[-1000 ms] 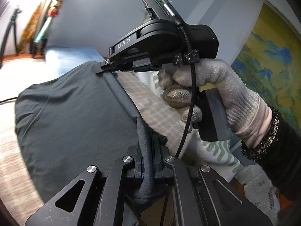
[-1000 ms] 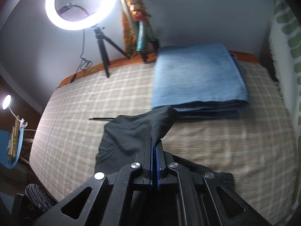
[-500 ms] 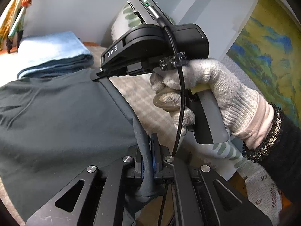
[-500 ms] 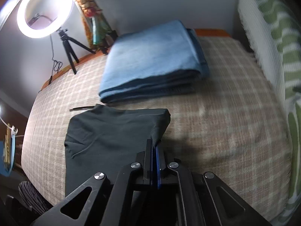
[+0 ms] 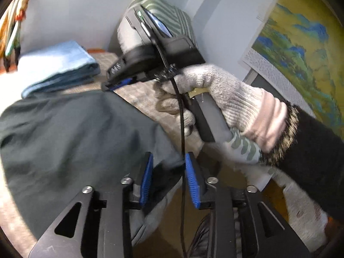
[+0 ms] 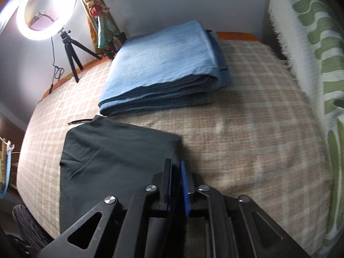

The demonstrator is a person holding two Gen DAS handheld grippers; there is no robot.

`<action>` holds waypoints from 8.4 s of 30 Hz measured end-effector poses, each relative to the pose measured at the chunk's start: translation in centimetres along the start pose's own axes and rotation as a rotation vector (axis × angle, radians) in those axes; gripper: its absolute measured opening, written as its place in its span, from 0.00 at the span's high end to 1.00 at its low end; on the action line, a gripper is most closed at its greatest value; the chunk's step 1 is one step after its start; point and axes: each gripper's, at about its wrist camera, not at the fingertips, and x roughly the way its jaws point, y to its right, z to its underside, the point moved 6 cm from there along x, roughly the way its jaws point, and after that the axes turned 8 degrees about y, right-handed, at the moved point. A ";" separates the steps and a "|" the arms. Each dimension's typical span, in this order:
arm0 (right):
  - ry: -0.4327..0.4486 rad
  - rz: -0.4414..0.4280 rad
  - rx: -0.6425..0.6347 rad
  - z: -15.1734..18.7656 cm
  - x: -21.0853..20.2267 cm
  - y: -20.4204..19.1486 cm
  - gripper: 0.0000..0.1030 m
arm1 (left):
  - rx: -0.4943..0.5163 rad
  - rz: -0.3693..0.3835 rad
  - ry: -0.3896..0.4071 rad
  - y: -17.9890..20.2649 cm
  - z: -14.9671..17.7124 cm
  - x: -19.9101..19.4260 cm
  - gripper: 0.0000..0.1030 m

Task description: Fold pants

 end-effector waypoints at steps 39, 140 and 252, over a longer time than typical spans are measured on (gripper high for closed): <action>-0.070 -0.236 -0.494 17.1 -1.8 -23.4 0.73 | -0.592 -0.200 0.032 -26.8 -0.8 -2.8 0.97; 0.241 -0.279 -0.068 1.2 -9.6 -6.6 0.67 | -0.097 -0.286 0.181 -12.2 -5.0 -6.4 0.95; 0.475 0.234 -0.013 -9.3 -8.8 -9.6 0.00 | 0.147 -0.572 0.259 -16.0 -13.7 -10.9 0.21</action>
